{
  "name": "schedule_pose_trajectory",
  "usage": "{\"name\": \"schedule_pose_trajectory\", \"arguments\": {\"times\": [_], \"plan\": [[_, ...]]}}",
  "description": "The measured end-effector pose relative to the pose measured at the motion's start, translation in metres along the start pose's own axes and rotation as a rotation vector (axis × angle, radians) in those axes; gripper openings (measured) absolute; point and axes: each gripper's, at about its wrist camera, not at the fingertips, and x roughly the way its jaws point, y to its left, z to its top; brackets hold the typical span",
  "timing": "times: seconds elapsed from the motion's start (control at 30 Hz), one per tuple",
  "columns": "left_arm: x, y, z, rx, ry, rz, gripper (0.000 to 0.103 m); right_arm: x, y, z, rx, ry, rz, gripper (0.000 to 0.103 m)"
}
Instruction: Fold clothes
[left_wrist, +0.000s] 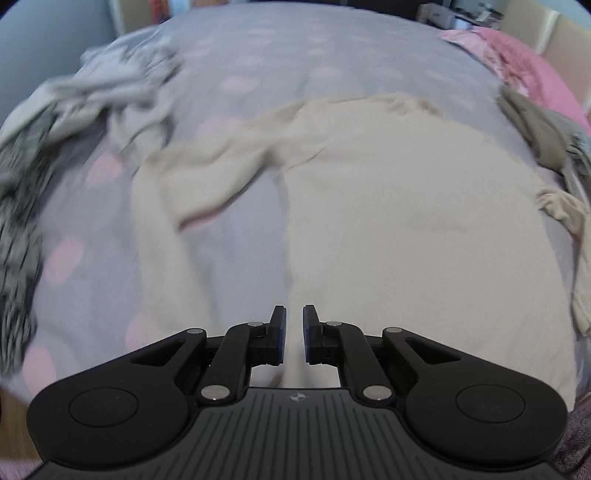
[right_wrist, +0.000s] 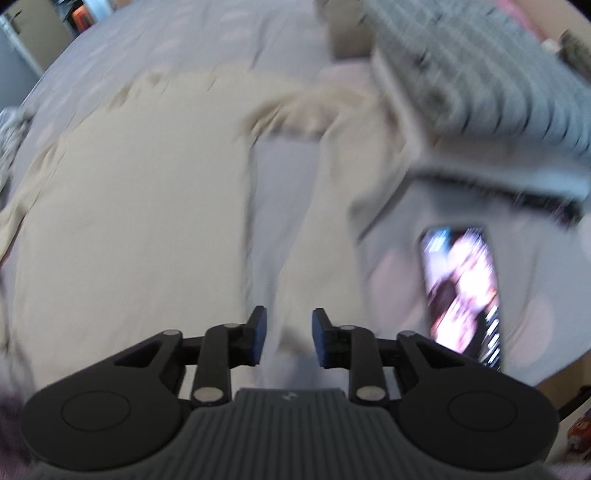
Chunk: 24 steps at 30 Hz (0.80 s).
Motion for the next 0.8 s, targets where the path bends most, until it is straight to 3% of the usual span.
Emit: {"name": "schedule_pose_trajectory", "arguments": {"times": [0.2, 0.3, 0.33, 0.4, 0.43, 0.6, 0.7, 0.8], "plan": [[0.02, -0.034, 0.036, 0.07, -0.043, -0.078, 0.009, 0.03, -0.006, 0.033, 0.006, -0.054, -0.059, 0.042], [0.035, -0.049, 0.048, 0.097, -0.015, -0.082, 0.009, 0.035, -0.006, 0.039, -0.028, -0.099, -0.115, 0.04], [0.039, -0.053, 0.051, 0.105, -0.004, -0.082, 0.009, 0.036, -0.006, 0.042, -0.04, -0.111, -0.13, 0.031], [0.045, -0.061, 0.058, 0.124, 0.014, -0.085, 0.009, 0.038, -0.005, 0.047, -0.052, -0.108, -0.132, 0.003], [0.046, -0.063, 0.06, 0.13, 0.013, -0.084, 0.009, 0.037, -0.005, 0.05, -0.05, -0.107, -0.124, 0.002], [0.05, -0.07, 0.064, 0.132, 0.001, -0.07, 0.009, 0.0, 0.02, 0.058, -0.081, -0.219, -0.042, 0.002], [0.052, -0.07, 0.063, 0.122, 0.004, -0.084, 0.009, -0.029, 0.047, 0.063, -0.126, -0.29, 0.058, 0.002], [0.047, -0.072, 0.061, 0.133, -0.014, -0.11, 0.009, -0.05, 0.083, 0.065, -0.198, -0.308, 0.211, 0.002]]}}
